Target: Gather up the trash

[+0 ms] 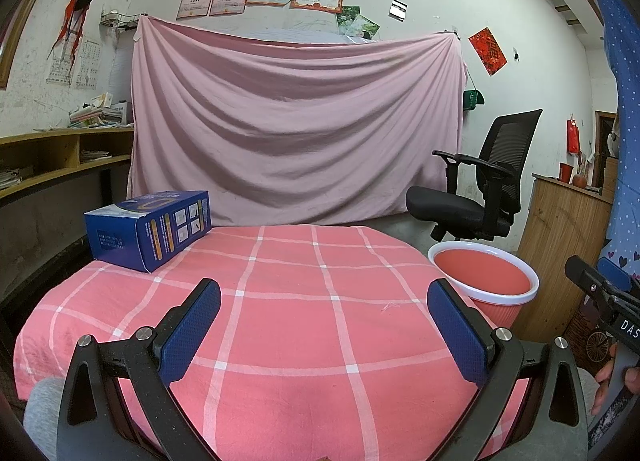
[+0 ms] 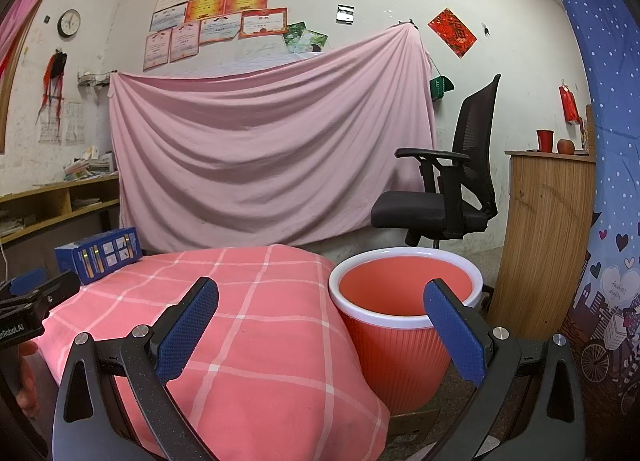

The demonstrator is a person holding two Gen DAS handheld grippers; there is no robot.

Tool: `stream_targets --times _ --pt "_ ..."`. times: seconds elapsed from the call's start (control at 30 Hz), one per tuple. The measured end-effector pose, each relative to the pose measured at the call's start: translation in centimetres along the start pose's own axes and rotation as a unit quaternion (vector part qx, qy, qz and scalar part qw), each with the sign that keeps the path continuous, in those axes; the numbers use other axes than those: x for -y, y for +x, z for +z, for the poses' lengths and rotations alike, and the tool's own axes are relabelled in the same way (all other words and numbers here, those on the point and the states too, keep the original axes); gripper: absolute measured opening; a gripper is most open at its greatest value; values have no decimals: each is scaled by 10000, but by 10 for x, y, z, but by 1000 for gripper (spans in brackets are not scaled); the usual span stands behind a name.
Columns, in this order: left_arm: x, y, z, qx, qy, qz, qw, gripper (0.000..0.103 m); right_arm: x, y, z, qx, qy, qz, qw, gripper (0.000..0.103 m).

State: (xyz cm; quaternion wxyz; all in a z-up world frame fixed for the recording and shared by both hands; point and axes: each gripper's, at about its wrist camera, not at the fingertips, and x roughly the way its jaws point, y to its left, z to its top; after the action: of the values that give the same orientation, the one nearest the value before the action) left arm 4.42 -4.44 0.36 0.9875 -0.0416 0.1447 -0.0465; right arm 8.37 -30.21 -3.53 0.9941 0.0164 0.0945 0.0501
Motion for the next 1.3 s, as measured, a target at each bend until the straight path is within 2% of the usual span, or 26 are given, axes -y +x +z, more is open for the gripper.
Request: stream_targets --times 0.63,0.87,1.3 --pt "-1 1 -3 -37 -25 -1 10000 101 -3 -2 -2 -19 12 -1 10000 103" --pt "-2 7 -5 -239 2 308 9992 101 -5 -1 -3 -44 13 19 10000 103" --pt "2 5 -5 -216 -4 264 9994 101 -9 -1 -2 -89 -1 38 10000 103"
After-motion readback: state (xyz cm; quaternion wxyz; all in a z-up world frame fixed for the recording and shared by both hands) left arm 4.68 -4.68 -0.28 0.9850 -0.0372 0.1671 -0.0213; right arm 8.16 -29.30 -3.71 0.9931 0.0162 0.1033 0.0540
